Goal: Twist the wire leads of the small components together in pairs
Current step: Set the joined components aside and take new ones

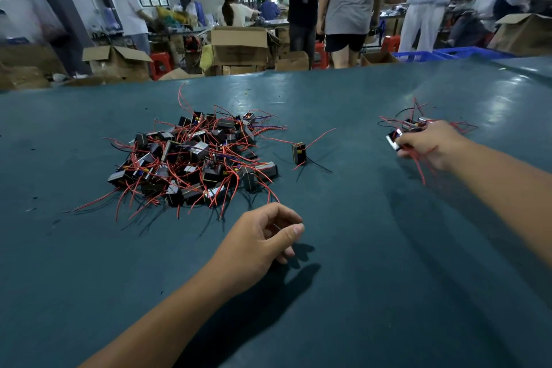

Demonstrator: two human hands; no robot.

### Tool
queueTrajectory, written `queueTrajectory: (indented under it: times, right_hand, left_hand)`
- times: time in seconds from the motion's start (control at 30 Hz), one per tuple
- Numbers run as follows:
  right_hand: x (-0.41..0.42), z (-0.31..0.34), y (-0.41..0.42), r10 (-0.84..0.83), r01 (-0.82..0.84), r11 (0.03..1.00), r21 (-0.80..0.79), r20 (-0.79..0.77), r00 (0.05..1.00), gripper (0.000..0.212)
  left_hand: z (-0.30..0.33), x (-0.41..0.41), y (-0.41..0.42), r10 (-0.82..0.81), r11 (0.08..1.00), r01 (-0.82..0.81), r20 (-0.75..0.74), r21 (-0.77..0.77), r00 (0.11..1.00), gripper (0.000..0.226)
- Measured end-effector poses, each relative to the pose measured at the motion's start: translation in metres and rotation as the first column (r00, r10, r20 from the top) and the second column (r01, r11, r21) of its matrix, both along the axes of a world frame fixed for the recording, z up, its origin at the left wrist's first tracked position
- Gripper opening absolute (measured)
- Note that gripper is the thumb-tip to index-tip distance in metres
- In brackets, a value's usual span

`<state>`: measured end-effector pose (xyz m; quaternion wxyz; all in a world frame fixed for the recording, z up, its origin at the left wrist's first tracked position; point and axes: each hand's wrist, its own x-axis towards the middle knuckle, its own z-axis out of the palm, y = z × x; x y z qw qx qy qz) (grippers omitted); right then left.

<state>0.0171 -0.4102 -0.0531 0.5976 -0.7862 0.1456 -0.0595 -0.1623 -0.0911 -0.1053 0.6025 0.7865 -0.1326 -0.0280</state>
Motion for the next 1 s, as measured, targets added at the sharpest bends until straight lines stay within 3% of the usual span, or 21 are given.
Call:
queueTrajectory:
  times: [0.1,0.17,0.2,0.27,0.33,0.43,0.57,0.67,0.77,0.83,0.87,1.0]
  right_hand:
    - [0.029,0.010,-0.017,-0.096,0.093,0.983,0.158,0.015,0.995,0.019]
    - [0.037,0.018,-0.020,-0.144,0.136,0.967,0.216,0.023,0.989,0.010]
    - [0.038,0.021,-0.018,-0.159,0.153,0.975,0.159,0.024,0.987,0.003]
    - [0.040,0.023,-0.012,-0.179,0.183,0.974,-0.131,0.041,0.983,0.028]
    - [0.033,0.024,0.006,-0.159,0.193,0.879,-0.437,0.115,0.981,0.048]
    - [0.017,0.018,0.053,0.148,0.021,0.790,-0.612,0.224,0.963,0.039]
    - [0.011,-0.002,0.120,0.557,-0.174,0.521,-0.835,0.178,0.811,0.045]
    - [0.023,-0.011,0.150,0.622,-0.250,0.283,-0.926,-0.021,0.783,0.052]
    - [0.029,-0.015,0.160,0.608,-0.180,0.095,-0.979,-0.086,0.789,0.037]
    - [0.026,-0.014,0.159,0.580,-0.115,0.144,-0.983,-0.011,0.815,0.027]
    - [0.022,-0.011,0.157,0.560,-0.127,0.224,-0.966,0.021,0.828,0.024]
    - [-0.014,0.010,0.146,0.512,-0.339,0.689,-0.640,0.099,0.853,0.022]
  left_hand:
    - [0.000,0.003,0.005,0.015,1.000,-0.015,0.007,0.021,1.000,0.003]
    - [0.000,0.003,0.006,0.019,0.999,-0.020,0.016,0.036,1.000,0.004]
    - [0.000,0.003,0.006,0.017,0.999,-0.018,0.020,0.041,1.000,0.005]
    - [0.000,0.003,0.005,0.011,0.998,-0.012,0.020,0.055,1.000,0.003]
    - [-0.001,0.002,0.005,0.006,0.997,-0.008,0.027,0.080,1.000,0.005]
    - [-0.002,0.001,0.005,-0.009,0.992,0.003,0.054,0.125,0.999,0.006]
    - [0.001,0.000,0.009,0.001,0.979,-0.024,0.114,0.201,0.993,0.006]
    - [0.003,0.000,0.013,0.008,0.964,-0.054,0.176,0.259,0.984,0.004]
    - [0.006,-0.002,0.014,0.007,0.951,-0.075,0.222,0.299,0.975,0.005]
    - [0.007,-0.003,0.015,0.007,0.943,-0.088,0.245,0.321,0.969,0.005]
    - [0.008,-0.003,0.015,0.009,0.941,-0.095,0.255,0.326,0.967,0.005]
    - [0.007,0.000,0.017,0.089,0.953,-0.158,0.259,0.258,0.962,0.005]
